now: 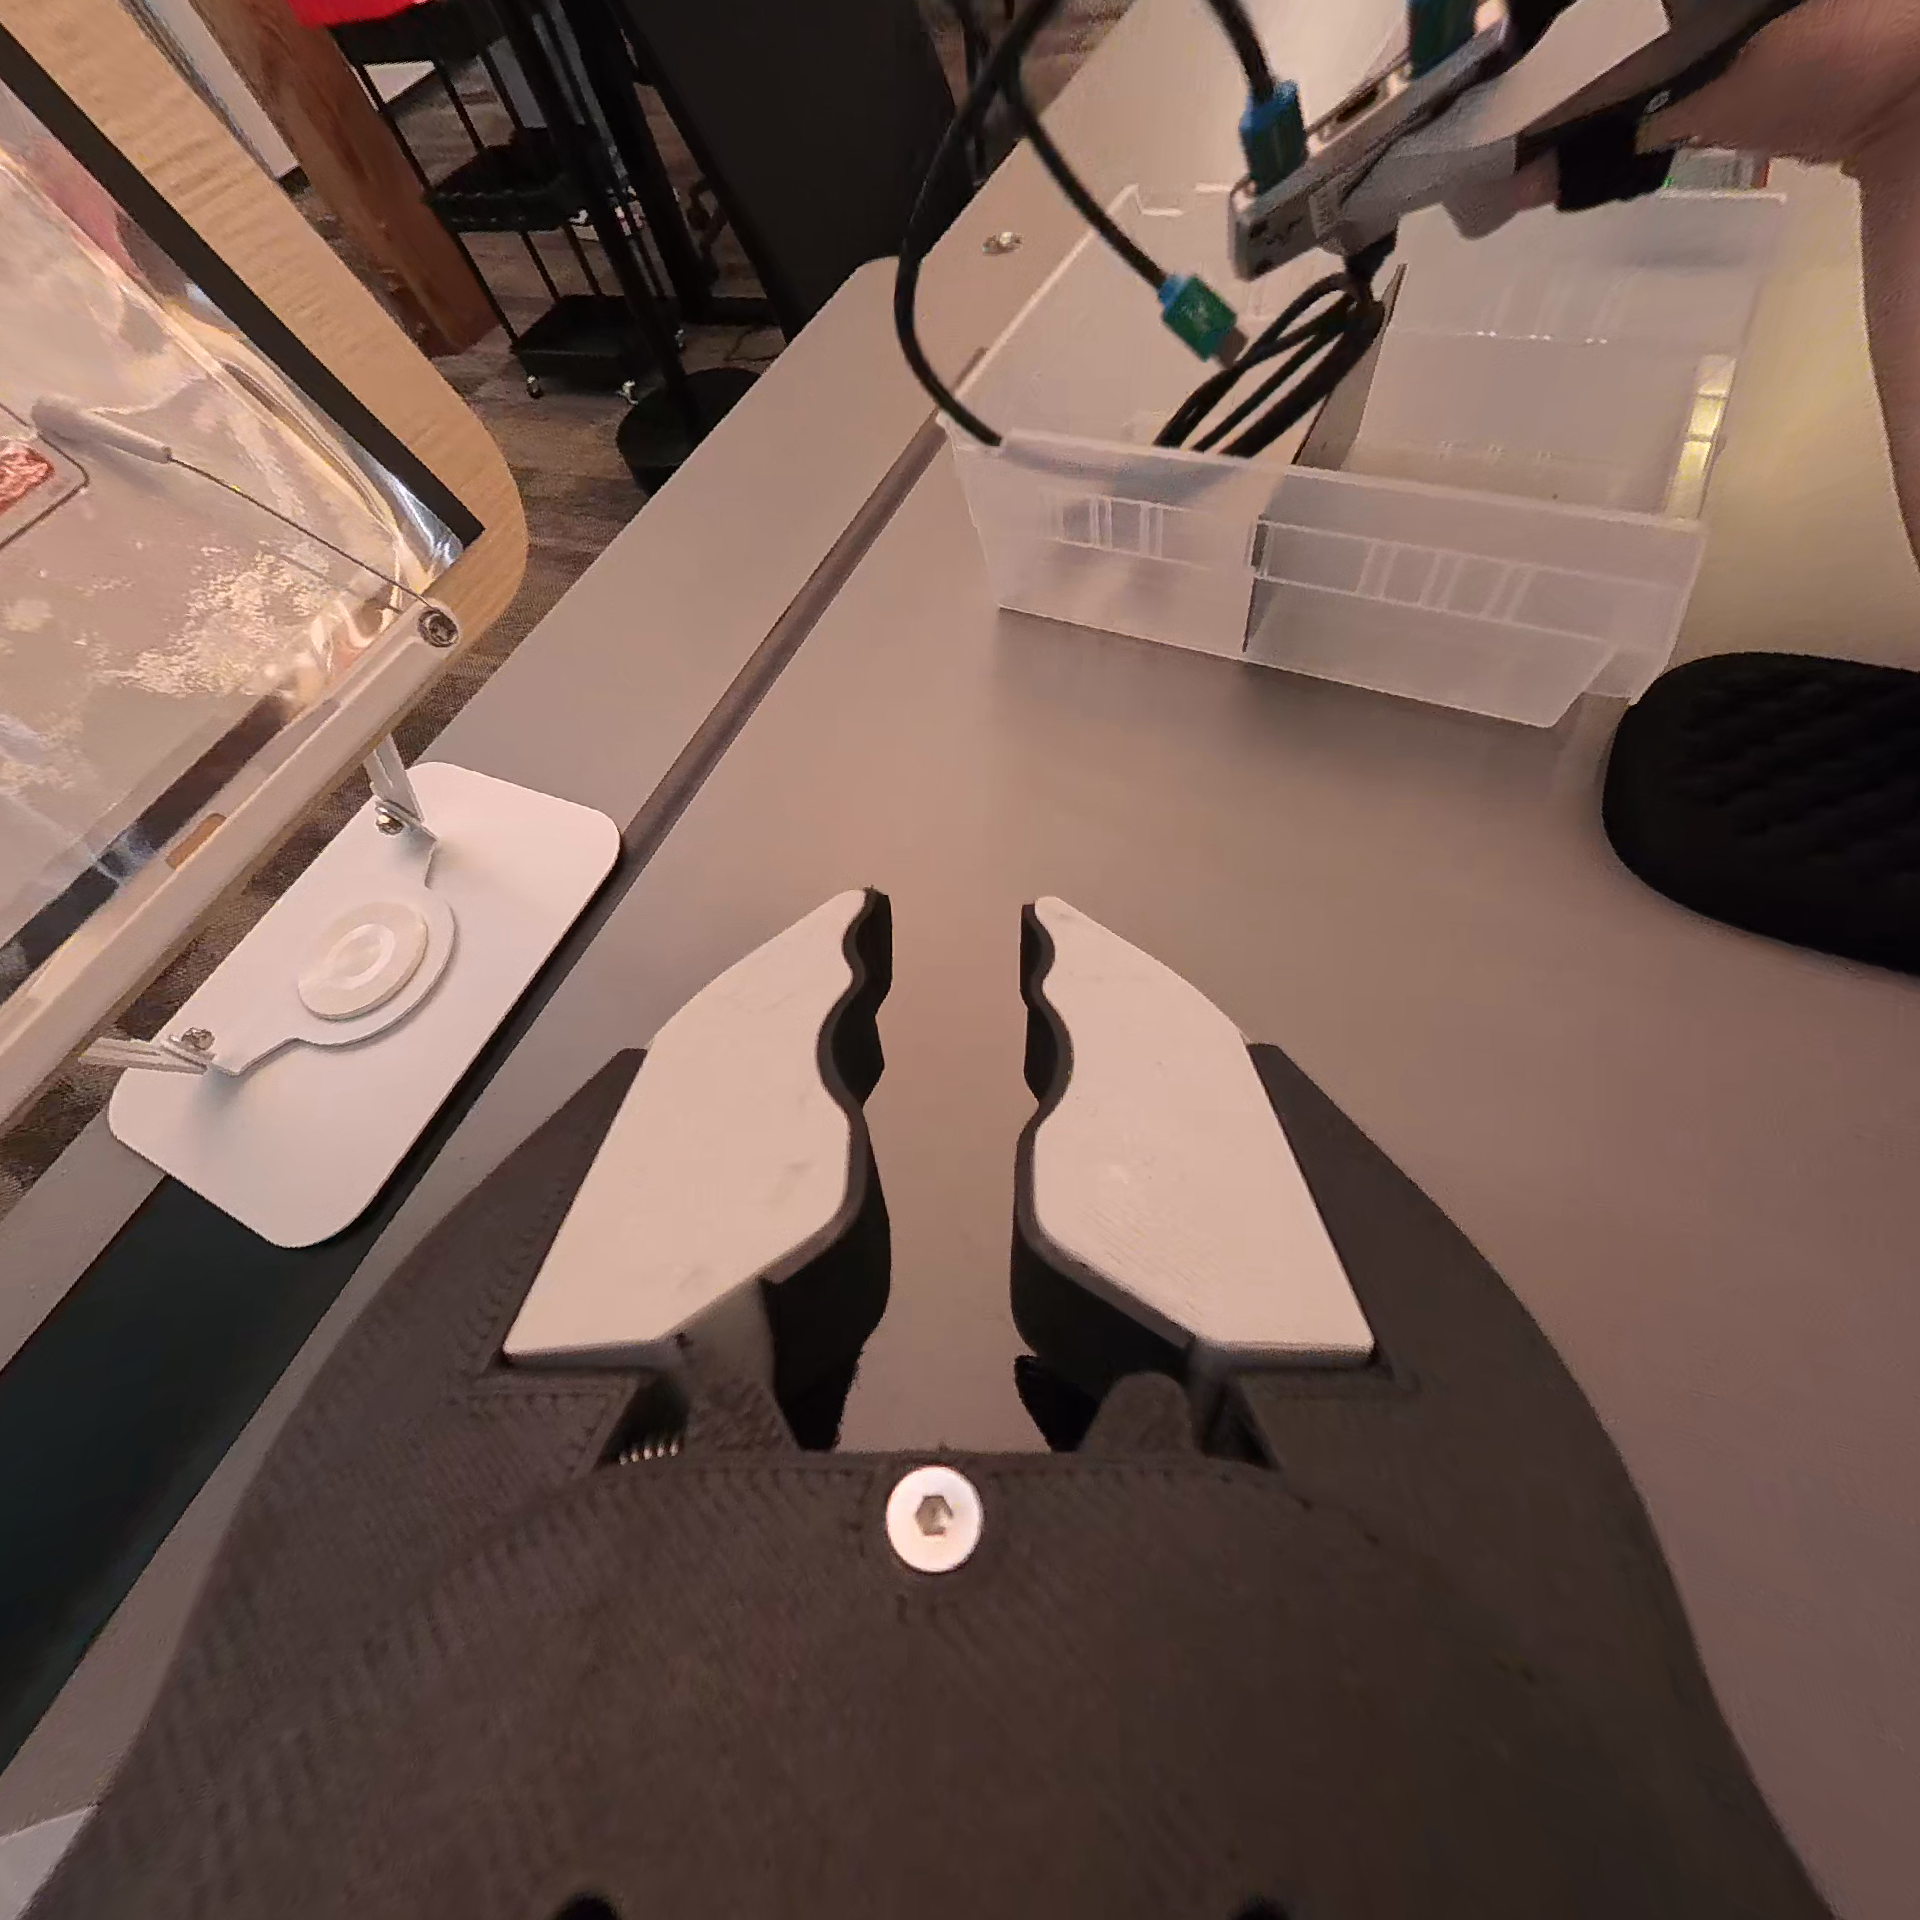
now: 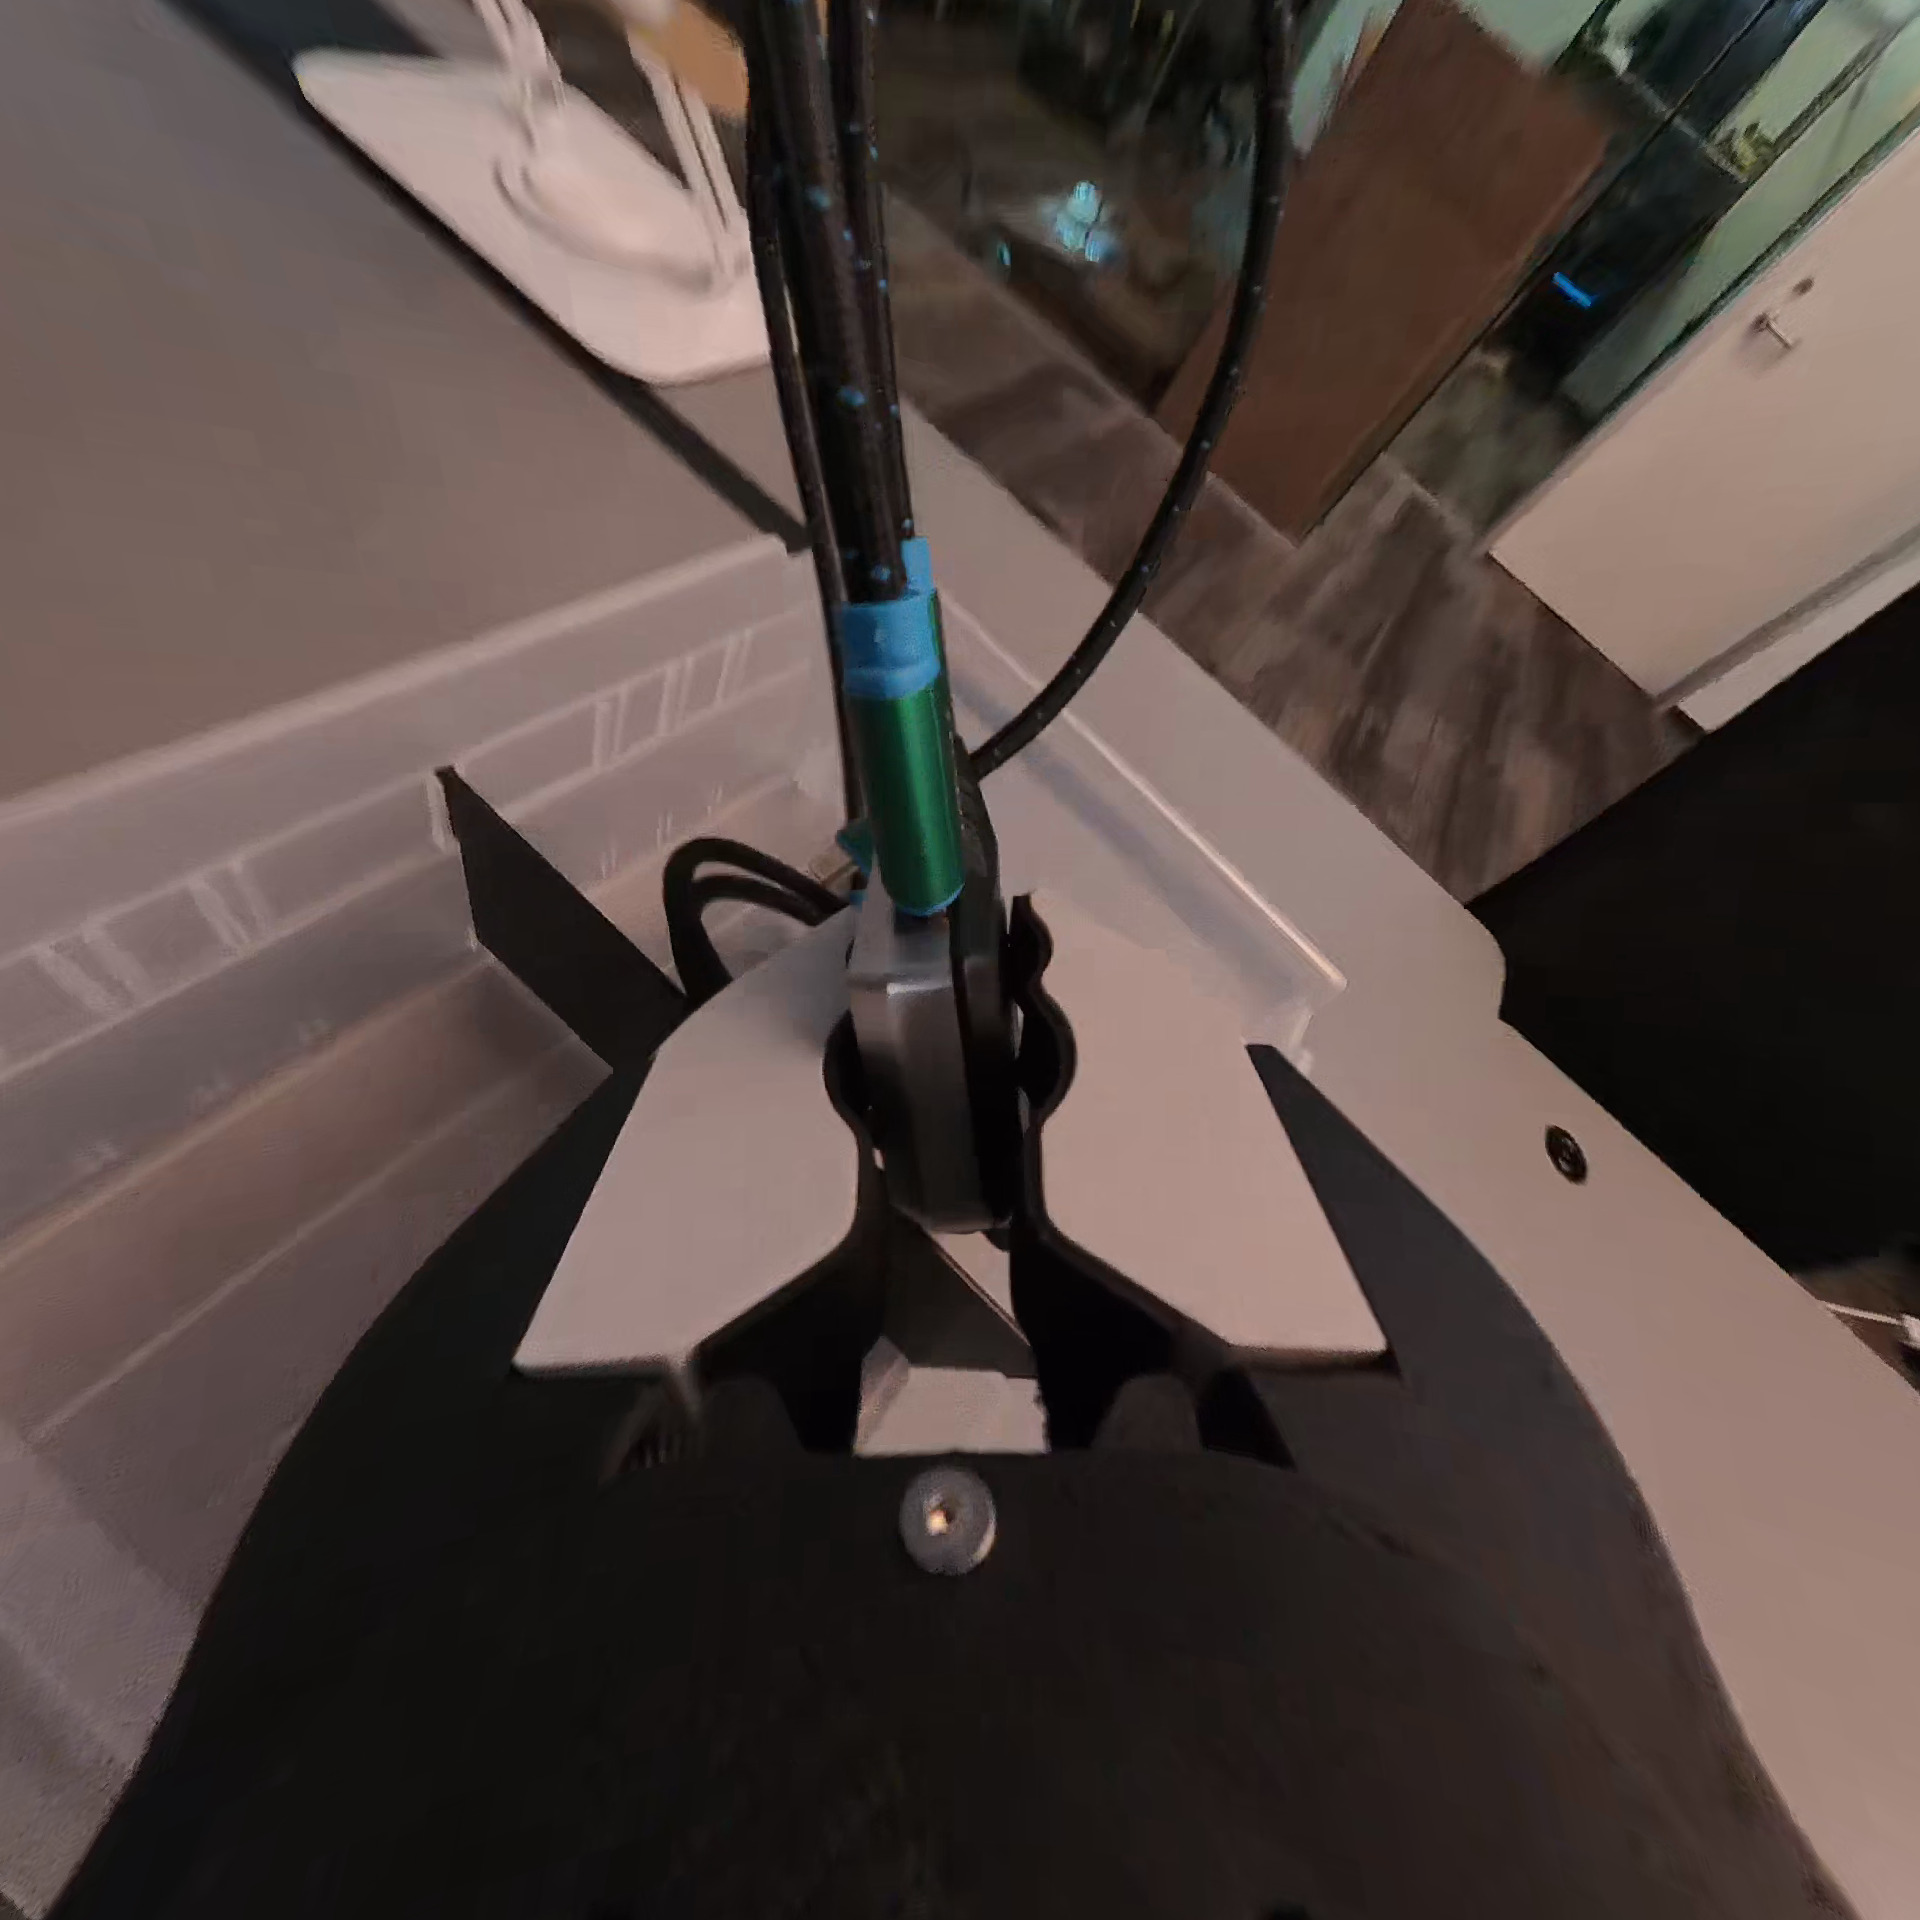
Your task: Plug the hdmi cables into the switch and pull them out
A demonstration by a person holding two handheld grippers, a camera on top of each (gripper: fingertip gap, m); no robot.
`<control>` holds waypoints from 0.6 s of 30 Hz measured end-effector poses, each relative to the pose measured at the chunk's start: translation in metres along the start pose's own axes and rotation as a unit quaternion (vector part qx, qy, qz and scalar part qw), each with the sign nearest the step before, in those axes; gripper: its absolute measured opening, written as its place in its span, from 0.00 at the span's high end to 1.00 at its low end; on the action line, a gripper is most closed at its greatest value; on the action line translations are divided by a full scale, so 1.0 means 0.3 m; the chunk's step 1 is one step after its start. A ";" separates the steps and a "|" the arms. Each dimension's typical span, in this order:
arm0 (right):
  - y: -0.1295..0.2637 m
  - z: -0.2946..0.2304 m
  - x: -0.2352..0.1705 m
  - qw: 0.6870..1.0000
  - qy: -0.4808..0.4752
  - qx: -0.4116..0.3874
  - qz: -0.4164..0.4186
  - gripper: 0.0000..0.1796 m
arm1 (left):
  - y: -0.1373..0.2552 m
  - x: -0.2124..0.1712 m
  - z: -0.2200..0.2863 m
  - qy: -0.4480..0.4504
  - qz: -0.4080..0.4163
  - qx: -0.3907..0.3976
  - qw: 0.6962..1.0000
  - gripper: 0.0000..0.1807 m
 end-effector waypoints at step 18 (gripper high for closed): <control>0.125 -0.022 0.017 0.997 -0.007 -0.034 -0.065 0.91 | 0.008 0.003 0.015 -0.009 -0.010 -0.006 1.000 0.87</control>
Point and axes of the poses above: each gripper's, where its closed fingertips meet, y back along the fingers, x out of its top, z = x × y across the jaws, the point moved 1 cm from there along y, back along the fingers, and after that the axes turned 13 degrees about -y, right-handed, at the moved point
